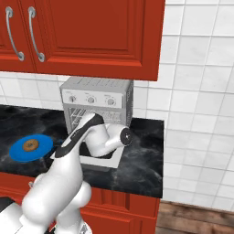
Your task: Pick up the bagel from the plate, place it on the toaster oven rack, close the door, and set the timer.
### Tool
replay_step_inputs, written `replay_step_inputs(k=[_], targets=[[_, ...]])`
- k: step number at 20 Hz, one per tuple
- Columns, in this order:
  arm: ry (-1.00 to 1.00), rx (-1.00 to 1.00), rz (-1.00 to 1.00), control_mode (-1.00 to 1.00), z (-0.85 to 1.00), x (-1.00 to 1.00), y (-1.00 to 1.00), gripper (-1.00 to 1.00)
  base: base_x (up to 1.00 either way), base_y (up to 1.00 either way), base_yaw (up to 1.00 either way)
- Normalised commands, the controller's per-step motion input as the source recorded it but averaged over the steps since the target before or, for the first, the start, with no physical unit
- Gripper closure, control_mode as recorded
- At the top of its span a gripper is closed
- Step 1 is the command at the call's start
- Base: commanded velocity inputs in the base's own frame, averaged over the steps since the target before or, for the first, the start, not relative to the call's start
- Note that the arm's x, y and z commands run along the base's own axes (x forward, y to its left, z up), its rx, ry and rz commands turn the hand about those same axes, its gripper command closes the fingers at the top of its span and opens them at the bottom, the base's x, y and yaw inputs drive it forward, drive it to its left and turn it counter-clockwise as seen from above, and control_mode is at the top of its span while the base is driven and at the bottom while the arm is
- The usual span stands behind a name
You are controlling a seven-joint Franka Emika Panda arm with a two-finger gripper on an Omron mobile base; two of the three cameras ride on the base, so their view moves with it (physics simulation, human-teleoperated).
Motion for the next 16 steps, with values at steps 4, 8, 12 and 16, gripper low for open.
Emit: replay_step_inputs(k=[4, 8, 12, 16], targets=[[0.0, 0.07, 0.0, -1.0, -0.21, 0.37, 0.0, -1.0, 0.0, 0.0, 0.0], [0.0, 0.04, 0.0, -1.0, -0.22, 0.42, 0.02, -1.0, 0.0, 0.0, 0.0], [0.0, 0.02, 0.0, -1.0, -0.22, 0.44, 0.04, -1.0, 0.0, 0.0, 0.0], [0.0, 0.01, 0.0, -1.0, -0.26, 0.37, 0.0, -1.0, 0.0, 0.0, 0.0]])
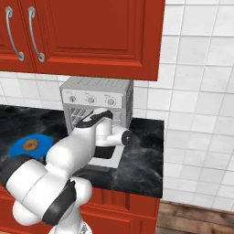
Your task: Pick up the bagel from the plate, place it on the toaster oven rack, close the door, and set the timer.
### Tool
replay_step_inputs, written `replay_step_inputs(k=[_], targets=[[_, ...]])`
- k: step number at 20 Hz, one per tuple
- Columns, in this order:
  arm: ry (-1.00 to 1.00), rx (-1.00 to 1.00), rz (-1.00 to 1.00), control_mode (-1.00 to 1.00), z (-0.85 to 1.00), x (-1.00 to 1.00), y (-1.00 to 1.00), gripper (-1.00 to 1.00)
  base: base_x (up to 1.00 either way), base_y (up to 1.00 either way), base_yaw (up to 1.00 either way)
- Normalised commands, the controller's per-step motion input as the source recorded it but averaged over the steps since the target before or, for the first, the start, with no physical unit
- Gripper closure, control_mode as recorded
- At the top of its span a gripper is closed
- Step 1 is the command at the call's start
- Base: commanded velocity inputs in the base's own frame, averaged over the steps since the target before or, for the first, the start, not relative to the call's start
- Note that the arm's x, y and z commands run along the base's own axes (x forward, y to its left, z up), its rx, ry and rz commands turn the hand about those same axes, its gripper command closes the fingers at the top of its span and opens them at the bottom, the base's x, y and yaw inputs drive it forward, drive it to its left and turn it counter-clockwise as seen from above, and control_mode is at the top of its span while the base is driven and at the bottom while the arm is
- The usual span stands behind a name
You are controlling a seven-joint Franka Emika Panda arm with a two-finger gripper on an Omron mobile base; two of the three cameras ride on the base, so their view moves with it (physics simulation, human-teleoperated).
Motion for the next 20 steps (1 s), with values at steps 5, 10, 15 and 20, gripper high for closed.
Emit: replay_step_inputs(k=[5, 10, 15, 20], targets=[[-0.03, 0.01, 0.0, -1.0, -0.22, 0.31, 0.0, -1.0, 0.0, 0.0, 0.0], [-0.05, 0.0, 0.0, -1.0, -0.2, 0.22, 0.0, -1.0, 0.0, 0.0, 0.0], [-0.04, 0.0, 0.0, -1.0, -0.17, 0.18, 0.04, -1.0, 0.0, 0.0, 0.0], [-0.01, 0.0, 0.0, -1.0, -0.03, 0.24, 0.09, -1.0, 0.0, 0.0, 0.0]])
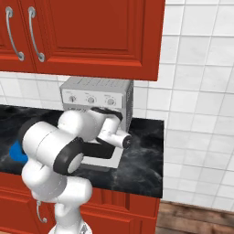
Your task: Pick up the bagel from the plate, place it on the toaster oven rack, close the door, and set the timer.
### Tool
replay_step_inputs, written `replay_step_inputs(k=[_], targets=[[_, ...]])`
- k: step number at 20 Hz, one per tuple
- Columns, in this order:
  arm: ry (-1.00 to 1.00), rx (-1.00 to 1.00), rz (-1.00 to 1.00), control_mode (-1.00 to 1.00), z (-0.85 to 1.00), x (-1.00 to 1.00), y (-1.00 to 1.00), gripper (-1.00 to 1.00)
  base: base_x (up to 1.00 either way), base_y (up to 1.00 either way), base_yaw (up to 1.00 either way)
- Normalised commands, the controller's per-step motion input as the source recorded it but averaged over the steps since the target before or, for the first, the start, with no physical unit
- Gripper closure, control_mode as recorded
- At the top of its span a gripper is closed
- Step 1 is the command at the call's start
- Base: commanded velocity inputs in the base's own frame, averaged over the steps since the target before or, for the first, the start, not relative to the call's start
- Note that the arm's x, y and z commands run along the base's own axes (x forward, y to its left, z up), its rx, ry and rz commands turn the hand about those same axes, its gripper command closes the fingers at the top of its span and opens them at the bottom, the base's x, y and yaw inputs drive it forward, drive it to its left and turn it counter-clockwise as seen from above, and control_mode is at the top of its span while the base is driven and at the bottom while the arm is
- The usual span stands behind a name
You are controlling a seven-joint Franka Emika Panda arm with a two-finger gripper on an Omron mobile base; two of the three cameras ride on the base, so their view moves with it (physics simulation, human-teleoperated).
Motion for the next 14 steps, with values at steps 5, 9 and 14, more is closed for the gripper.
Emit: replay_step_inputs(k=[5, 9, 14], targets=[[0.0, 0.0, 0.0, -1.0, -0.04, 0.32, 0.09, -1.0, 0.0, 0.0, 0.0], [0.0, 0.0, 0.0, -1.0, -0.08, 0.34, 0.05, -1.0, 0.0, 0.0, 0.0], [0.0, 0.01, 0.0, -1.0, -0.14, 0.32, 0.0, -1.0, 0.0, 0.0, 0.0]])
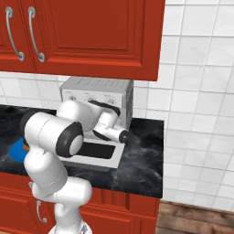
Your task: Pick up the bagel from the plate, place it on the toaster oven rack, close the door, and set the timer.
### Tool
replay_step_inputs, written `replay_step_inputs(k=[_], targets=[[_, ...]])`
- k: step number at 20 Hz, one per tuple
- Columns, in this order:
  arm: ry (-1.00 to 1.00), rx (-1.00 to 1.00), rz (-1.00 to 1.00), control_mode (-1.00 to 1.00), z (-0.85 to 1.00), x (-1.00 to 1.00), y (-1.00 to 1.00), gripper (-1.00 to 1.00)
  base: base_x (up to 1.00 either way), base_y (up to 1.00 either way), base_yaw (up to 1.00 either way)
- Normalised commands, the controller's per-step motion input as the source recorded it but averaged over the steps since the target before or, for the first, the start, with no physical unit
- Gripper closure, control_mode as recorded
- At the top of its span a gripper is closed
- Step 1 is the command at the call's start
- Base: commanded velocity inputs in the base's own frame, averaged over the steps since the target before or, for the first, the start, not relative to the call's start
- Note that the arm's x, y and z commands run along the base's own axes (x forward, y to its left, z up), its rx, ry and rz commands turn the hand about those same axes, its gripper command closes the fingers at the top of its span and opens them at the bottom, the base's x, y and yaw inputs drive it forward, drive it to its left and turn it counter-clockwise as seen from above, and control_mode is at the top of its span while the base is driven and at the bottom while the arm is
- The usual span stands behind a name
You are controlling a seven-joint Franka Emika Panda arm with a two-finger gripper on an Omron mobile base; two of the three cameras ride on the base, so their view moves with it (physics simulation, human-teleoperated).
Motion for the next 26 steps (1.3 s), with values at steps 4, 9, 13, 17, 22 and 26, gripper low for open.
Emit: replay_step_inputs(k=[4, 9, 13, 17, 22, 26], targets=[[0.0, 0.01, 0.0, -1.0, -0.18, 0.32, 0.0, -1.0, 0.0, 0.0, 0.0], [-0.03, 0.03, 0.0, -1.0, -0.26, 0.3, 0.0, -1.0, 0.0, 0.0, 0.0], [-0.04, 0.06, 0.0, -1.0, -0.47, 0.29, 0.0, -1.0, 0.0, 0.0, 0.0], [-0.04, 0.1, 0.02, -1.0, -0.55, 0.38, 0.0, -1.0, 0.0, 0.0, 0.0], [-0.01, 0.15, 0.06, -1.0, -0.59, 0.46, 0.0, -1.0, 0.0, 0.0, 0.0], [0.0, 0.16, 0.06, -1.0, -0.59, 0.42, -0.01, 1.0, 0.0, 0.0, 0.0]])
